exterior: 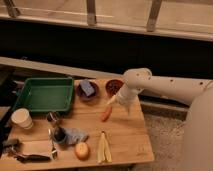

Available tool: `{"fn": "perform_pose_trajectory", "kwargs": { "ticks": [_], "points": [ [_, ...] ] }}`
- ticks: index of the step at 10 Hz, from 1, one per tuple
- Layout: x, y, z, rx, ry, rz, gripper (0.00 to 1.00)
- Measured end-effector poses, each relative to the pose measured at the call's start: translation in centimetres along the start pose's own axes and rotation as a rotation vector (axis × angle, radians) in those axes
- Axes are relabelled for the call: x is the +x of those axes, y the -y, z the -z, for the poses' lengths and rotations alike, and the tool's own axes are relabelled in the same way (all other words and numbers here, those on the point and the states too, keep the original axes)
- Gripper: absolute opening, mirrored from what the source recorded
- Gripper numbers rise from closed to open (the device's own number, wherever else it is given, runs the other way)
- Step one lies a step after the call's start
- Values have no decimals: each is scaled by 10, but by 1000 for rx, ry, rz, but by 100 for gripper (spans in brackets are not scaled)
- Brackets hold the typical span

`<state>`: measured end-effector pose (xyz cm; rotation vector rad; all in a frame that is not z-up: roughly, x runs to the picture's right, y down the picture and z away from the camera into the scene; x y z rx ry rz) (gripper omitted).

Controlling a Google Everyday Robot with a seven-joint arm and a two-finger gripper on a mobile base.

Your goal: Place banana in tray

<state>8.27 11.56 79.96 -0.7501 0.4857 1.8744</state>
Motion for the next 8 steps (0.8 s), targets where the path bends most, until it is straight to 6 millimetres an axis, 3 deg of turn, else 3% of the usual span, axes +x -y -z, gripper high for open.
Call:
{"fn": "perform_pose_trajectory", "kwargs": {
  "ticks": [3, 8],
  "points": [
    [32, 14, -32, 55, -56, 10, 80],
    [94, 40, -65, 58, -134, -31, 80]
  ]
}}
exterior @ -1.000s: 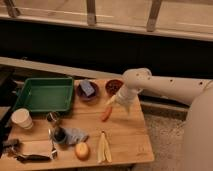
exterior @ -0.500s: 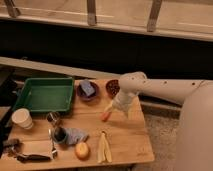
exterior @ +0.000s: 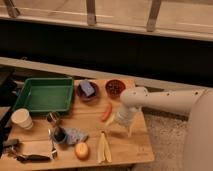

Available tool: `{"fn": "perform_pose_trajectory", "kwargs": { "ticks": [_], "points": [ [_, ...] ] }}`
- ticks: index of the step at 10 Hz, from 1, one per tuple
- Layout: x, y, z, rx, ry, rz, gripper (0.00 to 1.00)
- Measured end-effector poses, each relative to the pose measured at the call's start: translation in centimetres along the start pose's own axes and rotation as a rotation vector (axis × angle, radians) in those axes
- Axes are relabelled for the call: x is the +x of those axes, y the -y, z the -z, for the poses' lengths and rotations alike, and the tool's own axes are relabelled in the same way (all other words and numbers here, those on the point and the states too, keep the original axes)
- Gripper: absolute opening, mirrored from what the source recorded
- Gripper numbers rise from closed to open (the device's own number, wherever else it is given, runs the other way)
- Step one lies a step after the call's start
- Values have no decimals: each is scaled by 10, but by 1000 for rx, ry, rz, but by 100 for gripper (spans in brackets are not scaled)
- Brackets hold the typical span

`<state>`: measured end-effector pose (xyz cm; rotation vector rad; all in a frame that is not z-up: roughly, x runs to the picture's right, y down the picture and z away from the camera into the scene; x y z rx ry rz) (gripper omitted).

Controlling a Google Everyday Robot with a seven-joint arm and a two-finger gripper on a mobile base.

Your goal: Place banana in tray

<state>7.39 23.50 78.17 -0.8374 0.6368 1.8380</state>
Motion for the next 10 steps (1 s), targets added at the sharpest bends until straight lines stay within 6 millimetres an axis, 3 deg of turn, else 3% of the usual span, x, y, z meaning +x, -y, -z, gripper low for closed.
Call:
{"fn": "perform_pose_trajectory", "kwargs": {
  "ticks": [5, 9, 10],
  "points": [
    [51, -7, -28, -18, -95, 4, 80],
    [64, -19, -41, -26, -135, 30, 78],
    [69, -22, -45, -21, -142, 35, 70]
  ]
}}
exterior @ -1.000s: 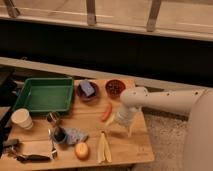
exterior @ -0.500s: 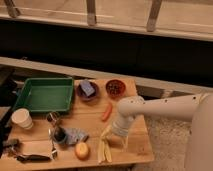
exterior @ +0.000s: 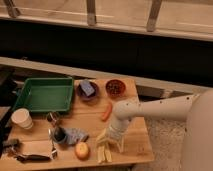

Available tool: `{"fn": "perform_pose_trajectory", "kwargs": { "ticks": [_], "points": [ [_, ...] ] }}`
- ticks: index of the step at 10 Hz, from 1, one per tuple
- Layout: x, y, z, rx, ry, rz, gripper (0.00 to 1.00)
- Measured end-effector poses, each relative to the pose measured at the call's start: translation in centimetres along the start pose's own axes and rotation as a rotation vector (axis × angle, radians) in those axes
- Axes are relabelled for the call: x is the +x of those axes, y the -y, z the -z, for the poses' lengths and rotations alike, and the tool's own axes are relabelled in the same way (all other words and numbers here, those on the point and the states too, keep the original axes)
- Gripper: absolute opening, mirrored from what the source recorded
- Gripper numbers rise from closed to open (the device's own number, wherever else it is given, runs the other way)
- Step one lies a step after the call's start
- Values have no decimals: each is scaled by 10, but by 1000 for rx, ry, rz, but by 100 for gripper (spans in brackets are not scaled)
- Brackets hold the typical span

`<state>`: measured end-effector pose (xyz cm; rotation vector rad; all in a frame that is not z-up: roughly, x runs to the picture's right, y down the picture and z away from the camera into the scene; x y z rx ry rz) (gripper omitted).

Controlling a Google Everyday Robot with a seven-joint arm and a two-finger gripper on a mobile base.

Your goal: Place banana in tray

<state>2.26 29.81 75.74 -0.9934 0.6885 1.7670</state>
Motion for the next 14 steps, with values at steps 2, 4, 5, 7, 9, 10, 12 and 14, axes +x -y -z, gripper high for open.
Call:
{"fn": "perform_pose_trajectory", "kwargs": {
  "ticks": [2, 4, 5, 7, 9, 10, 12, 14],
  "points": [
    [3, -5, -5, 3, -2, 12, 49],
    [4, -6, -6, 6, 3, 18, 29],
    [4, -5, -3, 18, 18, 13, 19],
    [-4, 0, 11, 33, 69, -1, 3],
    [-30, 7, 39, 47, 153, -25, 0],
    [-51, 8, 57, 57, 207, -34, 0],
    [-92, 6, 92, 53, 291, -50, 0],
    [-127, -16, 140, 36, 385, -33, 0]
  ]
}}
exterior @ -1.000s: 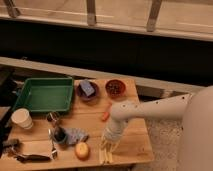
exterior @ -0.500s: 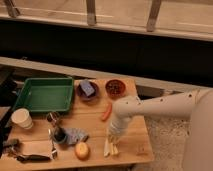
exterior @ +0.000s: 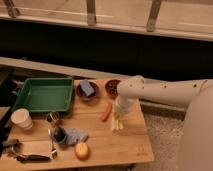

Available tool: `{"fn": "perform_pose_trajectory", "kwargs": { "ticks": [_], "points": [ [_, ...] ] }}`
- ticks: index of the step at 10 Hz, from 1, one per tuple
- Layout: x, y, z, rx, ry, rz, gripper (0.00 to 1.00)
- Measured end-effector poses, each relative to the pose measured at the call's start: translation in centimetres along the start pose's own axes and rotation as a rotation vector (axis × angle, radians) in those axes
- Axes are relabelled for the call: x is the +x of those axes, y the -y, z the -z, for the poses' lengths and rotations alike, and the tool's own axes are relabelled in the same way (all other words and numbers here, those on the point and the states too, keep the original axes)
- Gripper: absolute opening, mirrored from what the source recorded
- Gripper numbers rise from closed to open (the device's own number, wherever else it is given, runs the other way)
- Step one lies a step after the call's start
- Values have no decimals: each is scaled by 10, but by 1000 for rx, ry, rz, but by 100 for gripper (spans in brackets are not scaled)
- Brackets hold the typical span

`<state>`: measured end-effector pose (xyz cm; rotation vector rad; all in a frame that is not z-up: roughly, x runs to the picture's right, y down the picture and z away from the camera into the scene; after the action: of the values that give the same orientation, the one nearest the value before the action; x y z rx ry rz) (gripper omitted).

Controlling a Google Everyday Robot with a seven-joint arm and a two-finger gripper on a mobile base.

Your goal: Place banana in tray

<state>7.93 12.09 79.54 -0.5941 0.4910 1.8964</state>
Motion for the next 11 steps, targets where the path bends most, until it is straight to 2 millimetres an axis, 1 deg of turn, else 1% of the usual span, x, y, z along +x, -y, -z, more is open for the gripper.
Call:
{"fn": "perform_pose_trajectory", "kwargs": {
  "ticks": [1, 2, 3, 4, 6, 7, 9, 11],
  "points": [
    [-17, -18, 20, -14, 41, 18, 0],
    [-28, -34, 37, -30, 75, 38, 0],
    [-38, -54, 58, -47, 110, 59, 0],
    [-42, -73, 70, -63, 131, 82, 0],
    [-43, -68, 70, -54, 133, 79, 0],
    [-42, -71, 70, -57, 131, 83, 0],
    [-44, -69, 71, -56, 134, 79, 0],
    [-48, -77, 75, -65, 152, 111, 0]
  ]
}}
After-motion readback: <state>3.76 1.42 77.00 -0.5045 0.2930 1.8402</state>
